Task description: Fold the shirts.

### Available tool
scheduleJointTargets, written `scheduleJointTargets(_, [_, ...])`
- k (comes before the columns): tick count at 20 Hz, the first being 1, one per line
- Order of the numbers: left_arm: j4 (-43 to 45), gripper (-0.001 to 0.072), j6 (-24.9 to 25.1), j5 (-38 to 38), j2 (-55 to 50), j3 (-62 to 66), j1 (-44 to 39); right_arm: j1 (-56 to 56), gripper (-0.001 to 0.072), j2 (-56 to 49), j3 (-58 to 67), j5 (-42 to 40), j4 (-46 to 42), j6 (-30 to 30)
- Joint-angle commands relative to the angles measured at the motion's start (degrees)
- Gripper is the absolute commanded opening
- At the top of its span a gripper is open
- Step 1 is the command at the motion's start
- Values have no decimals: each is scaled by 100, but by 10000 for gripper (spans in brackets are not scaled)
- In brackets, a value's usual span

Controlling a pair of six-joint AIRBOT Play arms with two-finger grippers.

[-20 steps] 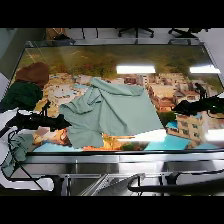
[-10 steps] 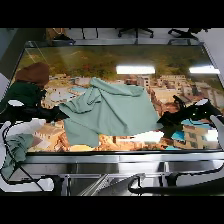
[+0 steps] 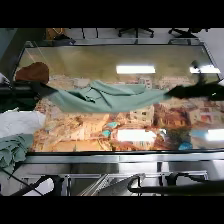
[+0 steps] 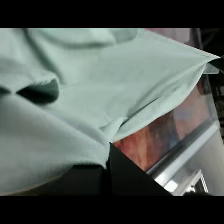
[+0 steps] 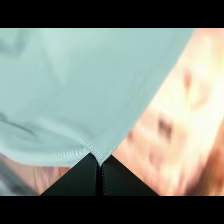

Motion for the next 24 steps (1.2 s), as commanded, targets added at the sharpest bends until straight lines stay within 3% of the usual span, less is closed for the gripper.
scheduleJointTargets(1, [-660,11,-258,291,1082,1670,219,-645,21,1014,1731,-354,1268,-20])
scheduleJointTargets(7, [-640,11,-404,664,2081,3845,1816,-1237,21,2068,3128,-1600,1209,-33])
scheduleJointTargets(9, [-656,12,-409,667,2262,3823,2398,-1237,20,2212,3174,-1703,1204,-146])
scheduleJointTargets(12, [-649,11,-402,424,2302,3150,2514,-1241,21,2041,3167,-1423,990,-107])
scheduleJointTargets(15, [-632,12,-354,68,1823,2319,1725,-1228,21,1360,2830,-564,1497,-15])
scheduleJointTargets(17, [-210,11,-98,310,1252,1707,732,-1202,21,802,2267,-258,1722,-66])
scheduleJointTargets(20, [1191,12,-94,999,20,1073,-669,-758,21,-109,1182,-243,1716,-542])
scheduleJointTargets(24, [1784,12,-175,1961,-2164,1303,-1508,-90,21,-1751,564,-1071,1314,-977])
